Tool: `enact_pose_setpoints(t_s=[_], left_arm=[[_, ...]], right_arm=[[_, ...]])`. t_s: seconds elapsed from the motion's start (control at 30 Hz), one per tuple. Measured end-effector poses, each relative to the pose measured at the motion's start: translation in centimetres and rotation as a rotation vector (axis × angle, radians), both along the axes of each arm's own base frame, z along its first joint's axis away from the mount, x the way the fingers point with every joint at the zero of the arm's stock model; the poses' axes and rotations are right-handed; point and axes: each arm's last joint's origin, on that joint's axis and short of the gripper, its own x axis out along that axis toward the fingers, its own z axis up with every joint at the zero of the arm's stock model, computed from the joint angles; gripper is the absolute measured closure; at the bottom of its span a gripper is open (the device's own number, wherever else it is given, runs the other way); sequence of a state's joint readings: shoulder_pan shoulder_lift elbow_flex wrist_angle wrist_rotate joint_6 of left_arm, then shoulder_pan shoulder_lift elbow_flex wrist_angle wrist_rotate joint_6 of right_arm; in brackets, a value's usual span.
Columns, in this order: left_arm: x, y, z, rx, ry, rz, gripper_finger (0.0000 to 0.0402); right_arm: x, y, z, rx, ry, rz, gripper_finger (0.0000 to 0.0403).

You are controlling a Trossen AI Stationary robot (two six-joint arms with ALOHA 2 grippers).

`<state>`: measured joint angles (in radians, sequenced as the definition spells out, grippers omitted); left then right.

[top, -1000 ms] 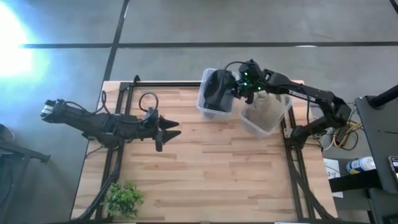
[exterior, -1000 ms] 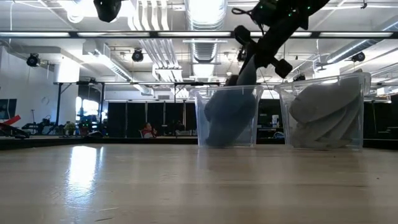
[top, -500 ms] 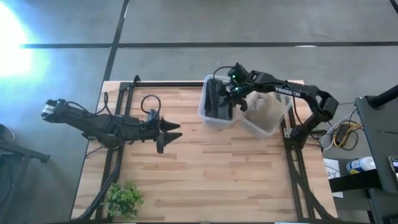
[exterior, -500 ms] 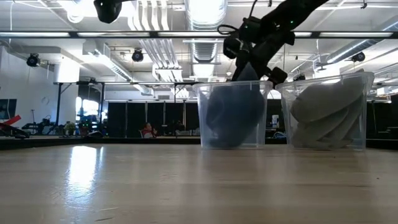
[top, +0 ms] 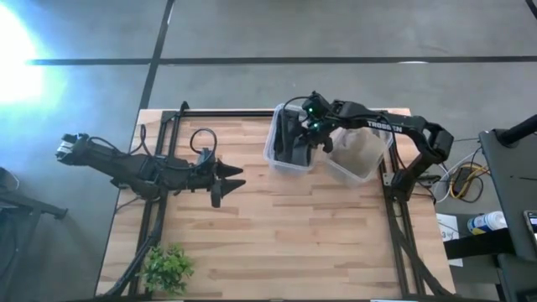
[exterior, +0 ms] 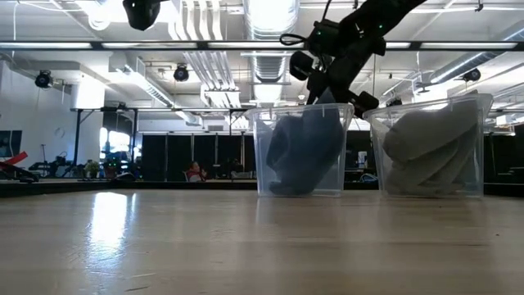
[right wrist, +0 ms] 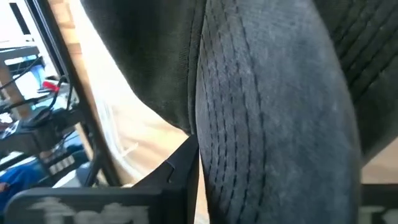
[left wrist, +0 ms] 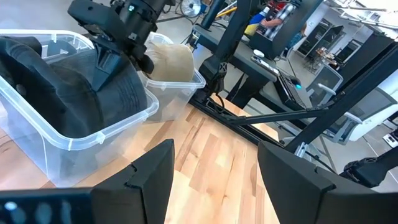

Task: Pick & Place hat
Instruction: Put the black cap into the left transparent bin

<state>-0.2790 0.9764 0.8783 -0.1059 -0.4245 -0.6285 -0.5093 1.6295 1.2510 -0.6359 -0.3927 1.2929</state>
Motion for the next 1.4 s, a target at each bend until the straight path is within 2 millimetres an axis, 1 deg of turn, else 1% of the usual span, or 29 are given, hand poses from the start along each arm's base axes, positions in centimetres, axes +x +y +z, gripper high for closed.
enact_pose_setpoints(t_s=[0.23, 0.33, 0.4, 0.5, 0.57, 0.73, 0.87, 1.0, 1.1, 1.2, 1.3, 1.4], left_arm=[[0.0, 0.0, 0.0, -0.001, 0.0, -0.001, 0.0177], [0.0, 0.0, 0.0, -0.005, -0.001, -0.001, 0.0177], [0.0, -0.1, 0.0, -0.008, -0.001, -0.002, 0.0177], [0.0, -0.1, 0.0, -0.01, -0.002, -0.004, 0.0177], [0.0, -0.1, 0.0, -0.015, -0.003, -0.004, 0.0177], [0.0, -0.1, 0.2, -0.023, -0.024, -0.003, 0.0177], [-0.1, -0.1, 0.6, -0.041, -0.051, -0.002, 0.0177], [-0.4, 0.0, 1.0, -0.056, -0.07, -0.021, 0.0177], [-0.7, 0.0, 1.1, -0.06, -0.078, -0.047, 0.0177], [-0.9, 0.0, 1.2, -0.046, -0.081, -0.057, 0.0177], [-1.0, 0.3, 1.3, -0.035, -0.084, -0.053, 0.0177], [-0.9, 0.5, 1.3, -0.035, -0.083, -0.043, 0.0177]], right_arm=[[0.7, 1.2, -0.4, -0.107, 0.051, 0.014, 0.0314], [0.8, 1.6, 0.0, -0.177, 0.07, 0.023, 0.0314], [0.8, 1.8, 0.8, -0.249, 0.075, 0.025, 0.0311], [0.6, 1.8, 3.3, -0.383, 0.041, 0.018, 0.0306], [0.4, 1.9, 4.4, -0.43, 0.015, 0.023, 0.0302], [0.4, 1.9, 5.3, -0.465, 0.002, 0.049, 0.0283], [0.0, 2.3, 6.8, -0.567, -0.018, 0.095, 0.0269], [-1.0, 3.3, 8.9, -0.685, -0.057, 0.161, 0.0262], [-2.2, 4.6, 10.7, -0.791, -0.105, 0.249, 0.0262], [-3.3, 6.0, 12.3, -0.88, -0.118, 0.244, 0.0263], [-4.2, 6.9, 13.0, -0.928, -0.092, 0.21, 0.0263], [-4.6, 7.1, 12.7, -0.913, -0.05, 0.169, 0.0261]])
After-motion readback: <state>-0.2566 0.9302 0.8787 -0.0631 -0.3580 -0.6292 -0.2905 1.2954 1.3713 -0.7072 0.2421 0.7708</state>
